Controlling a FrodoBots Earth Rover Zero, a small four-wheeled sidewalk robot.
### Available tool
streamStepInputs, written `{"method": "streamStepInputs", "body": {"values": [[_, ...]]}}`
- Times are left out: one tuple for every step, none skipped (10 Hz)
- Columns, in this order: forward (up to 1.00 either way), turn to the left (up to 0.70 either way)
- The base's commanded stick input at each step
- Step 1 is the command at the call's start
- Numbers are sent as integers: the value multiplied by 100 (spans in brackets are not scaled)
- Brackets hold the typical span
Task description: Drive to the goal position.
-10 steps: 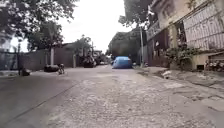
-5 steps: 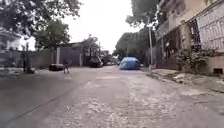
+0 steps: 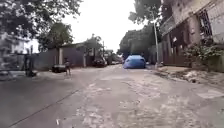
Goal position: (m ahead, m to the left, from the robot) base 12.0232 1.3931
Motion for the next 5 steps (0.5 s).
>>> {"method": "streamStepInputs", "body": {"values": [[70,0],[70,0],[70,0],[70,0],[70,0]]}}
